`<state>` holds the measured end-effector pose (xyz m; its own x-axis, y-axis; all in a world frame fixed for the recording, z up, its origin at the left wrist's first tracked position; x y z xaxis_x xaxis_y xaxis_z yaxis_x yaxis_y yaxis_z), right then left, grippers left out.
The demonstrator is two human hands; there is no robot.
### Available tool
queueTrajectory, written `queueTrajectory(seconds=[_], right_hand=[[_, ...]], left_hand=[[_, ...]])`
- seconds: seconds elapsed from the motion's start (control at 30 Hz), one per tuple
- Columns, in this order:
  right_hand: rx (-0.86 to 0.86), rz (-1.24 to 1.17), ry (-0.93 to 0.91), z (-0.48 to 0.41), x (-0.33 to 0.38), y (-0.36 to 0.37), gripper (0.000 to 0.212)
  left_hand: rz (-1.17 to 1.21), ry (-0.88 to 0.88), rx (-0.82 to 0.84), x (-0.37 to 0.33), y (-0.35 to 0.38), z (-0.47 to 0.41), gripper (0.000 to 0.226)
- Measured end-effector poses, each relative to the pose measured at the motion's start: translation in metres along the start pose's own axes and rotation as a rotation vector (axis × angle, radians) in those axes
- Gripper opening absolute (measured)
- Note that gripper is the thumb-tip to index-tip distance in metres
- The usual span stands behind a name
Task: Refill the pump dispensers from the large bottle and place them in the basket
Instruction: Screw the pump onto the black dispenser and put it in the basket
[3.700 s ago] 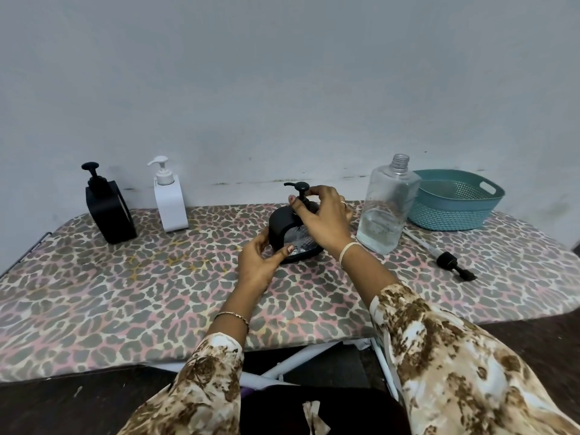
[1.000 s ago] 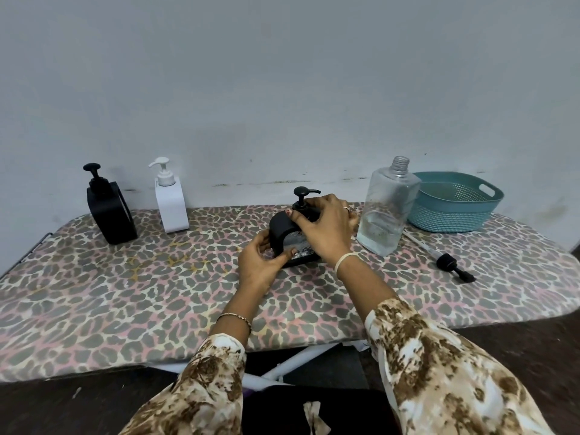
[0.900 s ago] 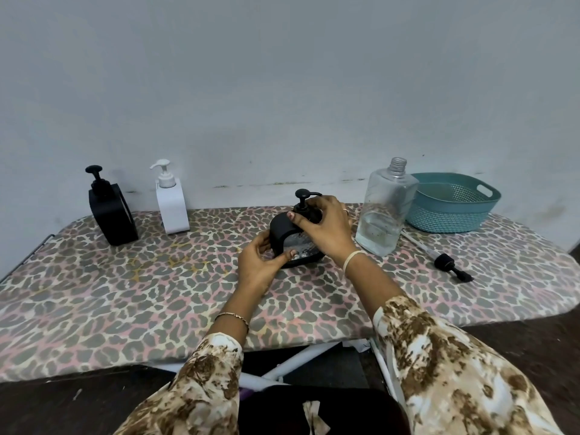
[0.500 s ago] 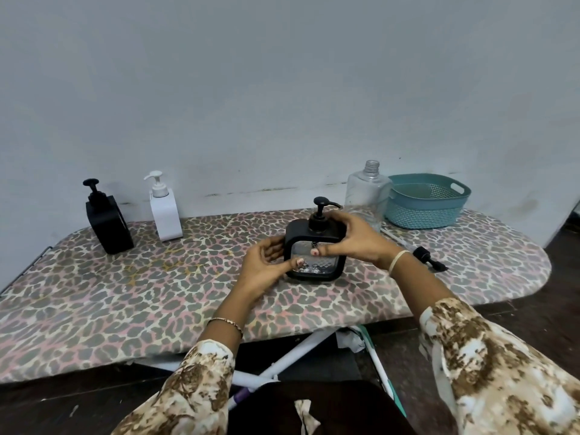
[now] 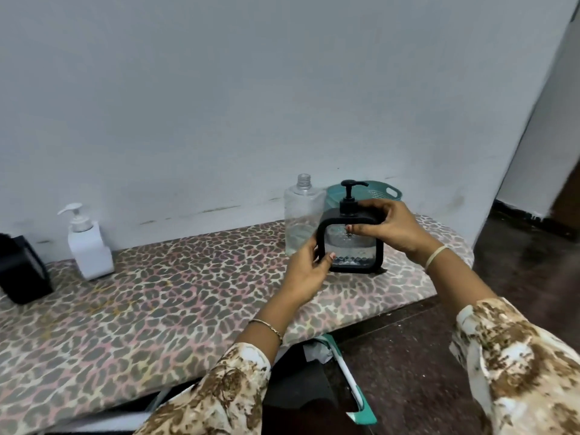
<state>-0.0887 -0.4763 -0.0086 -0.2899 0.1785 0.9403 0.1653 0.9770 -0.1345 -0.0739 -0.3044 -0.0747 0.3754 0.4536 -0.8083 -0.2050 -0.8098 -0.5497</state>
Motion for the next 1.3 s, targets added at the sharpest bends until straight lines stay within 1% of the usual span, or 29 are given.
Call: queueTrajectory(seconds=[0.13, 0.3, 0.4, 0.53, 0.67, 0.77, 0.97, 1.17, 1.3], right_hand=[[-0.116, 0.036, -0.034, -0.022, 0.0, -0.034, 0.045], [-0.213, 0.103, -0.054, -0.064, -0.003, -0.064, 0.06], [-0.324, 0.131, -0.08, -0.087, 0.0, -0.078, 0.055], [-0.453, 0.161, -0.092, -0.119, 0.003, -0.091, 0.045], [-0.542, 0.232, -0.051, -0.148, -0.011, -0.101, 0.049], [-0.583, 0.271, 0.033, -0.166, -0.034, -0.108, 0.054], [-0.59, 0.379, 0.168, -0.184, -0.086, -0.116, 0.052], [-0.64, 0.512, 0.243, -0.185, -0.121, -0.121, 0.056], [-0.66, 0.58, 0.278, -0.187, -0.127, -0.122, 0.063]], left_hand=[[-0.013, 0.008, -0.022, -0.017, 0.022, -0.036, 0.048], [-0.039, 0.014, -0.035, -0.035, 0.037, -0.082, 0.055], [-0.081, -0.012, -0.052, -0.035, 0.046, -0.11, 0.063], [-0.211, -0.065, -0.082, -0.023, 0.058, -0.139, 0.074], [-0.317, -0.084, -0.073, -0.009, 0.071, -0.157, 0.087], [-0.347, -0.096, -0.076, 0.003, 0.08, -0.169, 0.089], [-0.305, -0.084, -0.145, 0.016, 0.088, -0.18, 0.087], [-0.258, -0.058, -0.165, 0.016, 0.095, -0.183, 0.092], [-0.289, -0.045, -0.173, 0.018, 0.096, -0.182, 0.093]])
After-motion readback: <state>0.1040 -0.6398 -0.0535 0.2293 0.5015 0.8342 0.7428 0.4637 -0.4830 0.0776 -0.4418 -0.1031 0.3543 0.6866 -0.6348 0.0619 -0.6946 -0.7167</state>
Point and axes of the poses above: each hand's wrist, its own z-axis away from the middle knuckle, its own y-axis out of the palm, x = y × z, the point moved 6 cm from there along -z, towards the middle knuckle, and after that the axes turned 15 degrees about -z, right-handed, at the moved point
